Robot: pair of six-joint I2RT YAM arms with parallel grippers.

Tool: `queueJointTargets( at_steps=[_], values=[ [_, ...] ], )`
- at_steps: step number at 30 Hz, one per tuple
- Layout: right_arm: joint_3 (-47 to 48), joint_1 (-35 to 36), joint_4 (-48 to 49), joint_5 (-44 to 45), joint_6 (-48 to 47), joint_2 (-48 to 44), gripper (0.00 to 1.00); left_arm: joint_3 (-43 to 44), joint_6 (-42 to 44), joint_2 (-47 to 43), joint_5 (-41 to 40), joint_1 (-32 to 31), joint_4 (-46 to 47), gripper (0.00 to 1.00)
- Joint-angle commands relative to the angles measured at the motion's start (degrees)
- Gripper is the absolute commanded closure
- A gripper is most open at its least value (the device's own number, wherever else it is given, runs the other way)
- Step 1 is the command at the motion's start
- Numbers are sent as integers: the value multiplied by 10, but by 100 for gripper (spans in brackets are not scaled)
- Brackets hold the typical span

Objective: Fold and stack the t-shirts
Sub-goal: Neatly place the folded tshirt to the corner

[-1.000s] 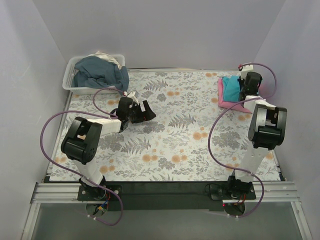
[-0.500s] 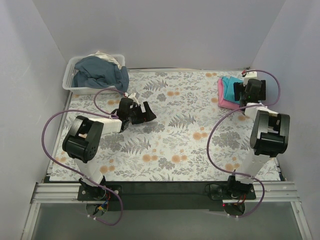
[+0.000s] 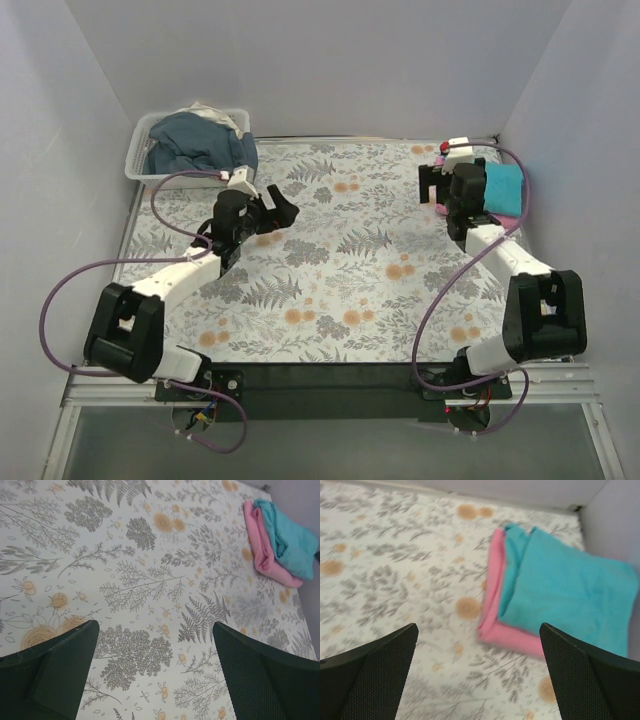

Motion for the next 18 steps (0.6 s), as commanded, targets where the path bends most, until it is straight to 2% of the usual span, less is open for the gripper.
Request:
queueJointTargets(
  at_steps=[1, 4, 8, 12, 18],
  values=[
    [-38, 12, -65, -74, 106, -66, 1, -12, 4, -72, -78, 4, -38, 9],
    [-91, 16, -73, -139, 159, -125, 2, -8, 14, -115, -112, 4, -70, 5],
    [-155, 25, -79, -181, 189, -185, 1, 1, 15, -155, -164, 4, -114, 4],
    [-202, 33, -88, -189, 200, -221, 2, -8, 17, -189, -201, 4, -126, 4],
    [-232, 34, -96, -176, 187, -255, 2, -11, 21, -220, -208, 4, -133, 4]
  ],
)
